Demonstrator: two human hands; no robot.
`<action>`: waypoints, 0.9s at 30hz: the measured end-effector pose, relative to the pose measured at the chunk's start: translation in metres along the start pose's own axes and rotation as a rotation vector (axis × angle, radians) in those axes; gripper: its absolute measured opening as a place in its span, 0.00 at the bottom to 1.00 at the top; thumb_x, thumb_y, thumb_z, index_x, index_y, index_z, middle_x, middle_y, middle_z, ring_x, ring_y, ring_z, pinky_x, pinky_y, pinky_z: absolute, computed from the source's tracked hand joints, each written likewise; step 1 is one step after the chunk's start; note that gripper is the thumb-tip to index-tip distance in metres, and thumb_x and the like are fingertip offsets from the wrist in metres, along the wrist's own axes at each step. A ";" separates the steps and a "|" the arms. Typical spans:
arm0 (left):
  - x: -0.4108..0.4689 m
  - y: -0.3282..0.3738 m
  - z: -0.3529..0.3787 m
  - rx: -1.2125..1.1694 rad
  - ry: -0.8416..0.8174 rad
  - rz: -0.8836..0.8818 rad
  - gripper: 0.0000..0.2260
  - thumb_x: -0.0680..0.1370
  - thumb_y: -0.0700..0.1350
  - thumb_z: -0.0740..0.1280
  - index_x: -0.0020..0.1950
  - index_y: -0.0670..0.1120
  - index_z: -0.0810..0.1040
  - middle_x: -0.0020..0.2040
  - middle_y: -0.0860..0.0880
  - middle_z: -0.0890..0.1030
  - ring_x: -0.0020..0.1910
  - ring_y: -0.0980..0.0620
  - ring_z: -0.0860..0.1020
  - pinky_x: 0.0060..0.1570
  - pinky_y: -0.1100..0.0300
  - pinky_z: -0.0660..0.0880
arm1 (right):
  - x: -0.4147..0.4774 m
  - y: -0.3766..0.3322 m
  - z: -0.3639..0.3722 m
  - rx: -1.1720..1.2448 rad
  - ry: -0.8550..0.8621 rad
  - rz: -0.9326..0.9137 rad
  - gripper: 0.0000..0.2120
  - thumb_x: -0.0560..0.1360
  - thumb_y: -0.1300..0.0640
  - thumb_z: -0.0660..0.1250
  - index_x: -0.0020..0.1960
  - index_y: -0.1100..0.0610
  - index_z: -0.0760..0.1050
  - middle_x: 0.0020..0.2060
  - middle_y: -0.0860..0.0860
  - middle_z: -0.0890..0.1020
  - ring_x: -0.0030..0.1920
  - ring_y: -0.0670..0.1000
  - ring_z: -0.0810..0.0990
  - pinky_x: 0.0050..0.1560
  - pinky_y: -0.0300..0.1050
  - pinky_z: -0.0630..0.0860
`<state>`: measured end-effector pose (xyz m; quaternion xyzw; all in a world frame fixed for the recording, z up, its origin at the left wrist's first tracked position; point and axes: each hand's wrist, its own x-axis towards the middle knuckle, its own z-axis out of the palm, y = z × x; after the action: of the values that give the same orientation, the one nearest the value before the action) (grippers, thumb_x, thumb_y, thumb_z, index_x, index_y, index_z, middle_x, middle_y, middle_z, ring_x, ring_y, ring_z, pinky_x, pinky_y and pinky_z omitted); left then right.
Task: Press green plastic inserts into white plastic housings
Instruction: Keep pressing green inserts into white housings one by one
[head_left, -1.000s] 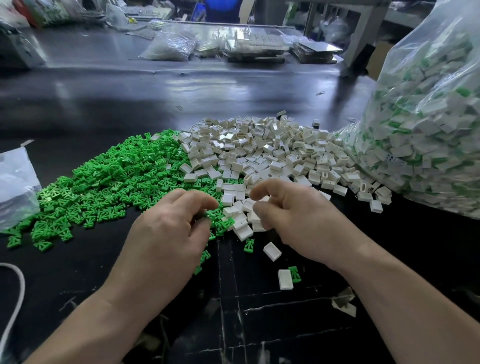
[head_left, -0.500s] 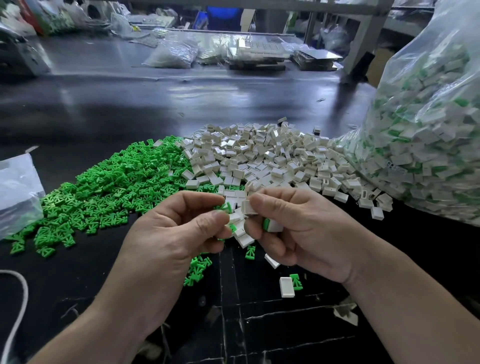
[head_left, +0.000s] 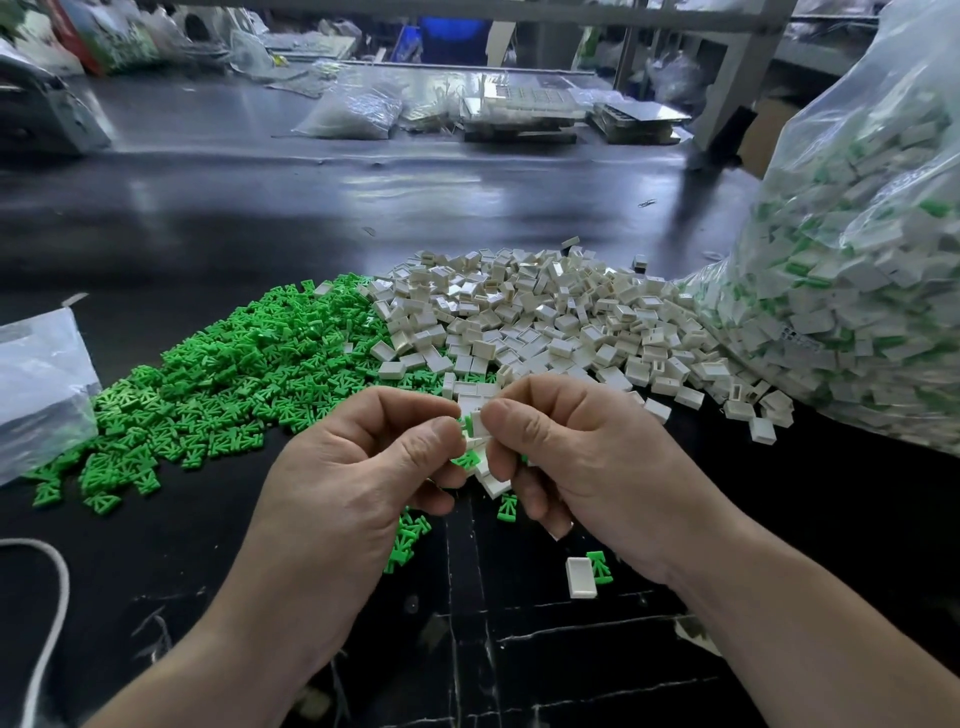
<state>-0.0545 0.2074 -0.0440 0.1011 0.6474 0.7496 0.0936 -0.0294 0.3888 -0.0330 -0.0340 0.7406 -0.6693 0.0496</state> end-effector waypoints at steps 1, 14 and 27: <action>-0.001 0.001 0.001 0.010 0.004 0.006 0.10 0.66 0.50 0.74 0.46 0.48 0.84 0.38 0.44 0.84 0.36 0.50 0.82 0.33 0.63 0.77 | 0.000 0.000 0.000 0.000 0.004 -0.009 0.10 0.80 0.50 0.67 0.43 0.53 0.79 0.35 0.51 0.82 0.28 0.48 0.75 0.25 0.39 0.71; -0.004 0.004 0.001 0.188 -0.036 0.062 0.07 0.69 0.47 0.72 0.46 0.55 0.83 0.39 0.46 0.85 0.38 0.50 0.84 0.36 0.64 0.79 | 0.005 0.001 -0.007 0.385 -0.015 0.093 0.06 0.78 0.56 0.69 0.44 0.56 0.81 0.35 0.54 0.80 0.26 0.48 0.74 0.22 0.38 0.69; 0.003 0.003 -0.008 0.056 0.043 0.019 0.08 0.68 0.52 0.73 0.42 0.49 0.83 0.34 0.46 0.80 0.31 0.50 0.78 0.29 0.62 0.75 | 0.000 0.004 0.003 0.097 -0.090 0.073 0.08 0.79 0.51 0.69 0.43 0.52 0.80 0.34 0.50 0.79 0.27 0.46 0.74 0.24 0.38 0.70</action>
<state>-0.0597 0.1997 -0.0422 0.0939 0.6690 0.7340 0.0695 -0.0292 0.3862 -0.0374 -0.0345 0.7050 -0.7000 0.1088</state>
